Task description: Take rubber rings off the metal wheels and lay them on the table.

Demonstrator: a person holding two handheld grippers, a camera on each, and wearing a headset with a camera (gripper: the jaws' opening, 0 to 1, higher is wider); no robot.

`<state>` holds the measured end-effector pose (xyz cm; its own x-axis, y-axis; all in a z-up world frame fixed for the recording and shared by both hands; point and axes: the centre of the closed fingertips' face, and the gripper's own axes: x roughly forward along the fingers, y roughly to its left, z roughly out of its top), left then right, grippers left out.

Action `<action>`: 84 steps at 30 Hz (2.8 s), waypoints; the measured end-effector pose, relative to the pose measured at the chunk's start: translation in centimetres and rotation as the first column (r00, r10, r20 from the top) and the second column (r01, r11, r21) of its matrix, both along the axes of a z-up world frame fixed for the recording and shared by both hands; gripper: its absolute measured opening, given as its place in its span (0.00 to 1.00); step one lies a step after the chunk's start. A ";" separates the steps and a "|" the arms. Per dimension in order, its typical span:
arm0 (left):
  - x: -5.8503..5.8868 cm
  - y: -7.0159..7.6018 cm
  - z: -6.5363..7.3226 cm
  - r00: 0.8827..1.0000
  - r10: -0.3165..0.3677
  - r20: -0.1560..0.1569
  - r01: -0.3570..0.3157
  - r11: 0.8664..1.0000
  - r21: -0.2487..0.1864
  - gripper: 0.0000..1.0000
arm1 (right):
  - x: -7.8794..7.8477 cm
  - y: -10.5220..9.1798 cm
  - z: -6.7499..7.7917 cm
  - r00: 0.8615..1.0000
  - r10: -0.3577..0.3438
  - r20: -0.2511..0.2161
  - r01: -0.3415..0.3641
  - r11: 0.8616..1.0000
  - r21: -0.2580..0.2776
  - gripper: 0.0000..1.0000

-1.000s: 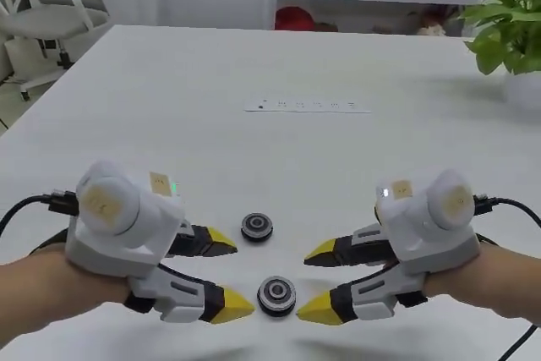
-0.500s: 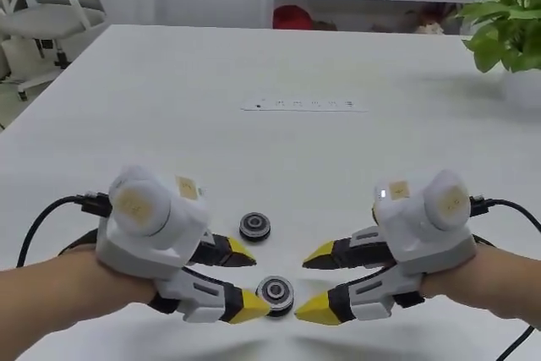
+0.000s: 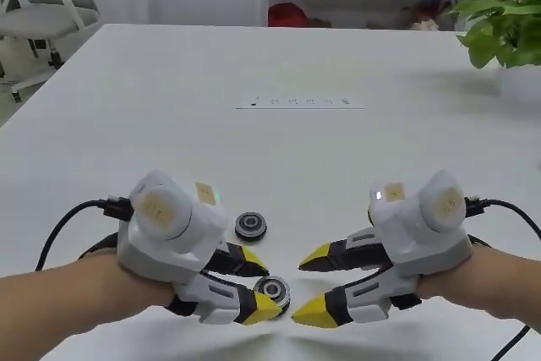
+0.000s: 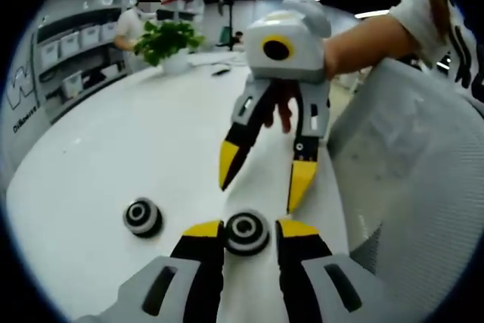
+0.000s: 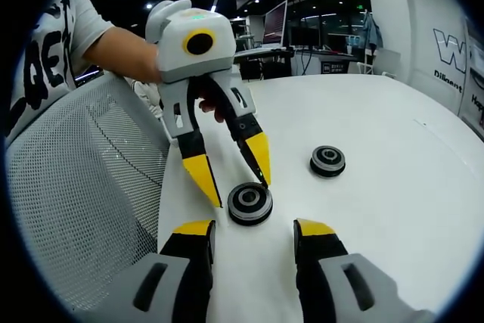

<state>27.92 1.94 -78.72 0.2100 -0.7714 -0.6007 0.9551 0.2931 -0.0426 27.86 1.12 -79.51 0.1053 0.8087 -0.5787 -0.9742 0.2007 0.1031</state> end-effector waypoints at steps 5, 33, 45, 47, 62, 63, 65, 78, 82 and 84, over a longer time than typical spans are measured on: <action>0.1 -0.2 0.0 1.000 0.013 -0.004 -0.013 1.000 -0.009 0.23 | -0.1 0.0 -0.1 1.000 0.002 -0.004 -0.002 1.000 0.000 0.39; 0.1 0.2 -0.4 0.997 0.010 0.070 -0.010 1.000 0.007 0.14 | -0.6 1.7 -0.7 1.000 -0.009 -0.011 0.009 1.000 0.027 0.36; 0.1 0.3 -0.5 0.996 0.010 0.086 -0.011 1.000 0.014 0.14 | 0.0 2.3 -1.0 0.999 -0.050 -0.011 0.050 0.998 0.035 0.31; 0.1 0.3 -0.5 0.996 0.011 0.087 -0.013 1.000 0.013 0.14 | 0.0 2.4 -1.0 0.999 -0.047 -0.012 0.048 0.998 0.034 0.30; 0.1 0.3 -0.5 0.995 0.017 0.096 -0.019 1.000 0.020 0.14 | -0.1 2.2 -1.2 0.999 -0.040 0.013 0.040 0.999 0.013 0.24; 0.1 0.3 -0.5 0.995 0.017 0.097 -0.019 1.000 0.020 0.14 | -0.1 2.1 -1.2 0.999 -0.040 0.014 0.040 0.999 0.012 0.24; 0.1 0.3 -0.5 0.995 0.018 0.097 -0.020 1.000 0.021 0.14 | -0.1 2.1 -1.1 0.999 -0.040 0.015 0.040 0.999 0.010 0.24; 0.1 0.3 -0.5 0.995 0.019 0.102 -0.021 0.999 0.026 0.14 | -0.3 1.5 -1.2 0.999 -0.029 0.029 0.029 1.000 -0.011 0.20; 0.0 0.4 -0.5 0.995 0.020 0.101 -0.023 0.999 0.025 0.14 | -0.3 1.4 -1.2 0.999 -0.028 0.029 0.028 0.999 -0.015 0.18; 0.0 0.4 -0.5 0.995 0.021 0.100 -0.023 0.999 0.025 0.14 | -0.3 1.2 -1.2 0.999 -0.030 0.025 0.030 0.999 -0.017 0.16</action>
<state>27.94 2.29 -79.23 0.2868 -0.7501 -0.5959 0.9475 0.3139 0.0609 27.57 2.35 -80.70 0.1441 0.7949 -0.5893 -0.9700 0.2314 0.0749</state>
